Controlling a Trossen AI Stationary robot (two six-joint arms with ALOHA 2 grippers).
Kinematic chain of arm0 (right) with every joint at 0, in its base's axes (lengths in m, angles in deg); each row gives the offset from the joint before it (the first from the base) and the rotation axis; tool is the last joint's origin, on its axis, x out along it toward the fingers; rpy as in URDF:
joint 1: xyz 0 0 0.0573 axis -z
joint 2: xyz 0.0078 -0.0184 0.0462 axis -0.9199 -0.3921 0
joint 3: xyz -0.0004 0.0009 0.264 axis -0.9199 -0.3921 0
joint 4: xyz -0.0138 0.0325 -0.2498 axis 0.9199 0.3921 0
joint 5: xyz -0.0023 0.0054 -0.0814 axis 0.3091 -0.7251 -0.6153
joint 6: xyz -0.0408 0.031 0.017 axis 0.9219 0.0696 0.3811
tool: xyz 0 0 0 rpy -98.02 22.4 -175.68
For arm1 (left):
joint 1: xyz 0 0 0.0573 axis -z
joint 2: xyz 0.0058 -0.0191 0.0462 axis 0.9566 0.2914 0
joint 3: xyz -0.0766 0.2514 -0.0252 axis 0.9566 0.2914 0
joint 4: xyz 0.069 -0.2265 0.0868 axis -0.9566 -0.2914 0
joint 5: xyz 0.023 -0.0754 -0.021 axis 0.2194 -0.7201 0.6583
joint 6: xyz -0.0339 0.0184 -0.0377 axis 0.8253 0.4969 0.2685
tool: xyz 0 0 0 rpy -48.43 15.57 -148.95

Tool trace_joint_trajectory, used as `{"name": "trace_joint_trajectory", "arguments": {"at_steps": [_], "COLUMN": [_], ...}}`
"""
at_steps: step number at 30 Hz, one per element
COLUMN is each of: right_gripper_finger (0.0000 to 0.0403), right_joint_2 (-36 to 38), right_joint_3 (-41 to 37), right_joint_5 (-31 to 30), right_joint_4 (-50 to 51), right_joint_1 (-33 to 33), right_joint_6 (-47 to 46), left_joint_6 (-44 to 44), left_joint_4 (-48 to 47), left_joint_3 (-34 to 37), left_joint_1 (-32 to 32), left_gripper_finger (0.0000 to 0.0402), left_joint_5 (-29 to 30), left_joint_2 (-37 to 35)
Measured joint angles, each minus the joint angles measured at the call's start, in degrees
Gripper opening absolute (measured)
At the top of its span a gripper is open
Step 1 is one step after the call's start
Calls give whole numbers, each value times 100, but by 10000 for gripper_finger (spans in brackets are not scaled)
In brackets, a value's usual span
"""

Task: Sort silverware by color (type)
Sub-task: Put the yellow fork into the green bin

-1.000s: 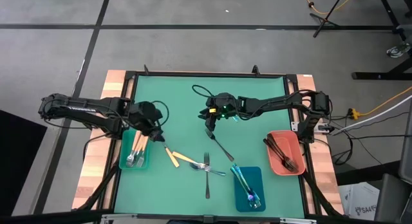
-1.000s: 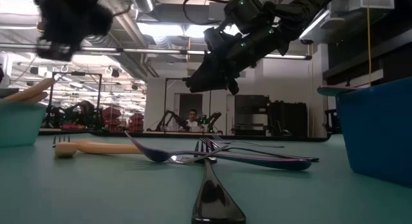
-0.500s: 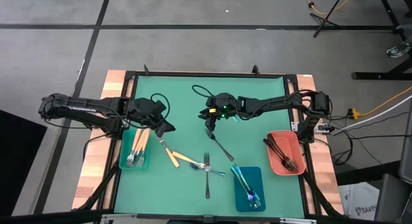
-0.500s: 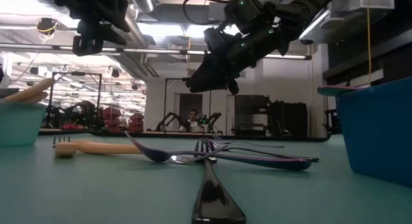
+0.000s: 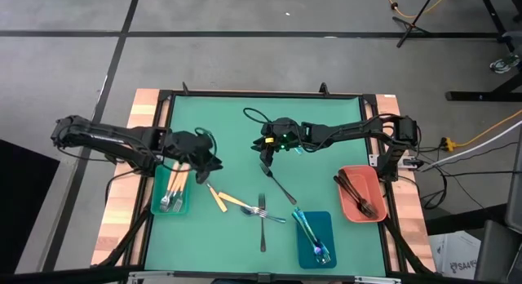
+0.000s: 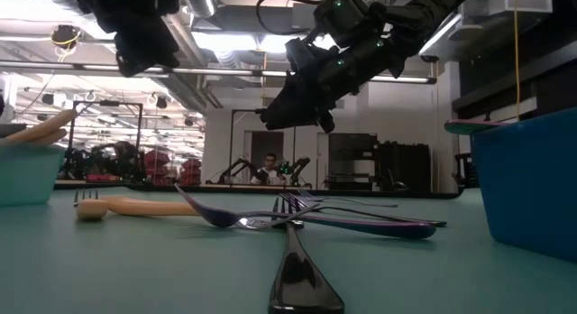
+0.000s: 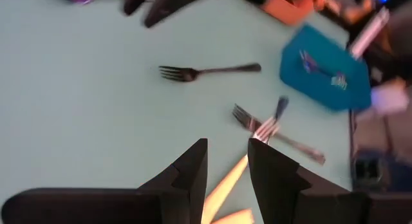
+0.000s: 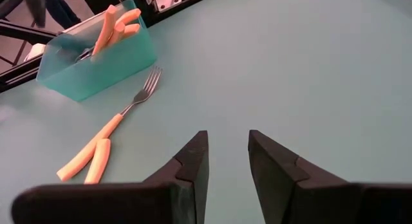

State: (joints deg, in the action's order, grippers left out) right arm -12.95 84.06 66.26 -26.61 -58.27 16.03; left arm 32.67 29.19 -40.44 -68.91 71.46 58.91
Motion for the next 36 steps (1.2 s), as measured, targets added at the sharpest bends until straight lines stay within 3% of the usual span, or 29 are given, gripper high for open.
{"name": "trace_joint_trajectory", "arguments": {"at_steps": [5,11,24,36], "right_gripper_finger": [99,99,99,99], "right_joint_2": [0,0,0,0], "right_joint_3": [2,2,2,2], "right_joint_5": [0,0,0,0], "right_joint_4": [2,8,20,42], "right_joint_1": [0,0,0,0], "right_joint_6": [0,1,2,2], "left_joint_6": [-1047,-2081,-3178,-4066], "left_joint_4": [294,359,-77,-489], "left_joint_3": [-2,-2,-2,-2], "left_joint_1": [332,705,1013,1269], "left_gripper_finger": [105,105,105,105], "left_joint_5": [-84,-599,-625,-228], "left_joint_2": [601,1499,2581,3208]}}
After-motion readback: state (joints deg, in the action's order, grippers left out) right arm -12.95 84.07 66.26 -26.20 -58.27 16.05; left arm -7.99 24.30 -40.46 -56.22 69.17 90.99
